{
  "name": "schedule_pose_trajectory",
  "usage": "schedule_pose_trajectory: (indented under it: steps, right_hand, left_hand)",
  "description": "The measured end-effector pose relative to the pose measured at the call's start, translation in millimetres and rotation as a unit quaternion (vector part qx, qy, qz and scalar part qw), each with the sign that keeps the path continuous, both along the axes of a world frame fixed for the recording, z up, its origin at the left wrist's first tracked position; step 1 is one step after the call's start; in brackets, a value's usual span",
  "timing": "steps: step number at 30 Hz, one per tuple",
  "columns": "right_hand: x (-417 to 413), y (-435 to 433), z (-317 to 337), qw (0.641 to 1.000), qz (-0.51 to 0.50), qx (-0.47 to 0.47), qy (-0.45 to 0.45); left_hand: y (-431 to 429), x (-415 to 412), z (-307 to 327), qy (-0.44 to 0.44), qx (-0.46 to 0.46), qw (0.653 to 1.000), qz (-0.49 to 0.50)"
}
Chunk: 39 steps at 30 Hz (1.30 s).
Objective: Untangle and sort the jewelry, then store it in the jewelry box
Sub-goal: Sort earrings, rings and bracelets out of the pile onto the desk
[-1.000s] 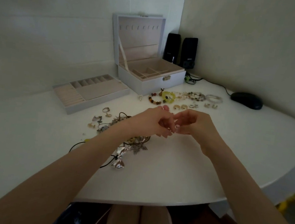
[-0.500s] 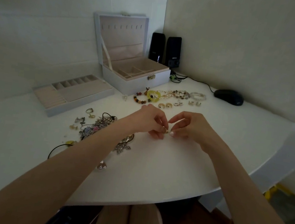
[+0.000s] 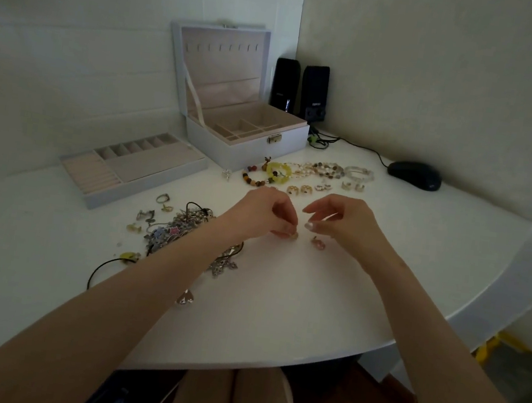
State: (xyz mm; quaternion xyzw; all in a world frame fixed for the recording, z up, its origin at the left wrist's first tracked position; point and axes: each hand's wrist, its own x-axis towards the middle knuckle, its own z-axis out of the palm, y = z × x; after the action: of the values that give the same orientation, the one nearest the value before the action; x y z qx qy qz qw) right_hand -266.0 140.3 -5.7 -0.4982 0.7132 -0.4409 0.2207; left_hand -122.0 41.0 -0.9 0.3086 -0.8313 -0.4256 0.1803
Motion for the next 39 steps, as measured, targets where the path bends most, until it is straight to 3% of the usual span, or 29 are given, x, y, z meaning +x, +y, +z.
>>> schedule_pose_trajectory:
  steps: [10,15,22,26,35,39]
  right_hand:
    - [1.3,2.6,-8.7,1.0,-0.011,0.017,0.004]
    - [1.7,2.5,-7.5,0.995,-0.019,0.066,0.078]
    - [2.2,5.6,-9.3,0.995,-0.032,0.049,0.076]
    - [0.5,10.0,-10.5,0.995,-0.005,0.06,0.081]
    - [-8.2,-9.5,-17.0,0.99,-0.065,0.012,0.127]
    - [-15.6,-1.8,-15.6,0.984,-0.057,0.002,0.166]
  left_hand:
    - [5.4,10.8,-7.0,-0.067,-0.051,0.996,0.027]
    - [5.2,14.0,-2.7,-0.145,-0.133,0.98,0.013]
    - [13.4,13.1,1.9,-0.136,-0.074,0.988,-0.026]
    - [15.8,8.8,-4.7,-0.155,-0.13,0.979,-0.011]
    - [16.3,-24.7,-15.0,-0.084,-0.136,0.985,0.062]
    - [25.3,-14.6,-19.3,-0.092,-0.254,0.96,0.071]
